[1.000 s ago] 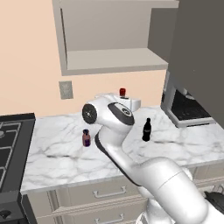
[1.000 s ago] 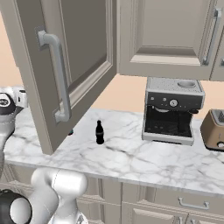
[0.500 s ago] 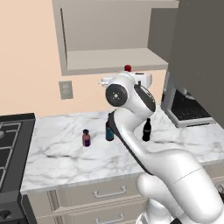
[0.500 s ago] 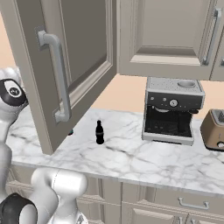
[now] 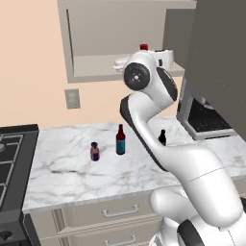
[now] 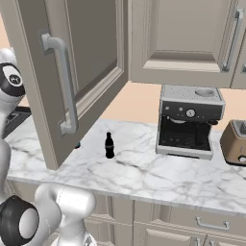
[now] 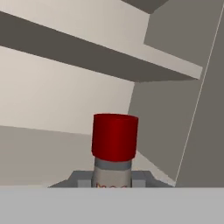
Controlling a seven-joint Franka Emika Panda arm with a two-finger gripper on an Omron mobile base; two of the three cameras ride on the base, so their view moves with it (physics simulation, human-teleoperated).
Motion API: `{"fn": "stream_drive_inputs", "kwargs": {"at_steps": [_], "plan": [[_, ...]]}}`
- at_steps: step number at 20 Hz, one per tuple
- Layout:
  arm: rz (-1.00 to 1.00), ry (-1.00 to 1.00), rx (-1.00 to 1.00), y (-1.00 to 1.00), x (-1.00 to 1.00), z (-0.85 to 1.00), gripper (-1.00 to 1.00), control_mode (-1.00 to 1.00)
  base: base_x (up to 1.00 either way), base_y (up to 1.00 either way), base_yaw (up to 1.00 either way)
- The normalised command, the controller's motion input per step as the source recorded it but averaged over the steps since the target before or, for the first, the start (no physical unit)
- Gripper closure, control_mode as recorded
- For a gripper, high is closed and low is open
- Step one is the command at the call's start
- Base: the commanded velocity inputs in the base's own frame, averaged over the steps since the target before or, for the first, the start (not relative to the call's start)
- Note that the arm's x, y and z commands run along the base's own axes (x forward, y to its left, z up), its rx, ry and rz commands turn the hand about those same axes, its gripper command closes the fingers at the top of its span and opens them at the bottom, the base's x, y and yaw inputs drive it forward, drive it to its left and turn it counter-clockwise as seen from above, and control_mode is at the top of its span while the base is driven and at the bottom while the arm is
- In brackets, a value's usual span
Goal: Sort all alcoholic drinks to one cabinet, and non-alcoholic drinks to the other.
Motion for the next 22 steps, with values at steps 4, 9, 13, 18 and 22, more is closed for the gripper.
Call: {"fn": "stream_drive_inputs", "kwargs": {"at_steps": [4, 9, 13, 18, 22], "plan": [[0.00, 0.01, -0.06, 0.00, 0.01, 0.53, 1.00, -1.00, 0.00, 0.00, 0.00], [0.00, 0.00, 0.00, 0.00, 0.19, 0.33, 1.00, -1.00, 0.00, 0.00, 0.00], [0.00, -0.02, 0.00, -0.06, 0.29, 0.20, 1.00, -1.00, 0.00, 0.00, 0.00], [0.00, -0.01, 0.00, -0.09, 0.38, 0.02, 1.00, -1.00, 0.00, 0.00, 0.00], [0.00, -0.03, 0.00, -0.10, 0.31, 0.00, 1.00, -1.00, 0.00, 0.00, 0.00]]}}
